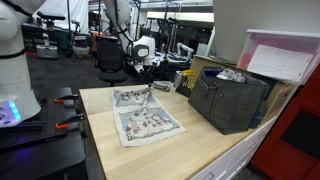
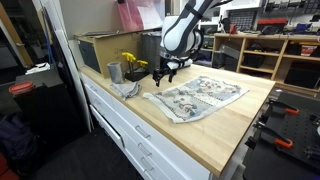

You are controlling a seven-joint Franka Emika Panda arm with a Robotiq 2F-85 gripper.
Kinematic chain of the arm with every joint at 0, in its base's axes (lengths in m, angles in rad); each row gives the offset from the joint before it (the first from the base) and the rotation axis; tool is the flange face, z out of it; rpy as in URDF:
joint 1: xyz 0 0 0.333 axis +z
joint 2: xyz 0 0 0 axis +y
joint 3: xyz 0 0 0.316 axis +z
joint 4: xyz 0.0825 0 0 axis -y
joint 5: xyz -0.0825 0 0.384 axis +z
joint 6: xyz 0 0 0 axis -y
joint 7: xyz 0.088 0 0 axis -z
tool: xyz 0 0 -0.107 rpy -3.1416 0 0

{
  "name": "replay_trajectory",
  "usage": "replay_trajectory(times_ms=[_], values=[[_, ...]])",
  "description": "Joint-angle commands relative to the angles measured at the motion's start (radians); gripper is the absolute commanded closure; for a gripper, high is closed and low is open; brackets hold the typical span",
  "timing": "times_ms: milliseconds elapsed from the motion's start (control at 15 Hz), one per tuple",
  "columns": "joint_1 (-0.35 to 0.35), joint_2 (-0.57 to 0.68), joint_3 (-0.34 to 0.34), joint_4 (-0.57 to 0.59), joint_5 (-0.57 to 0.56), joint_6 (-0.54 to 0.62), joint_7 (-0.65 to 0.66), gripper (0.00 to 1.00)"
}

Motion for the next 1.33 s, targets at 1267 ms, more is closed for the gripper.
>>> replay_trajectory(times_ms=[1267], values=[[-0.081, -0.271, -0.189, -0.126, -0.230, -0.182, -0.078, 0.00]])
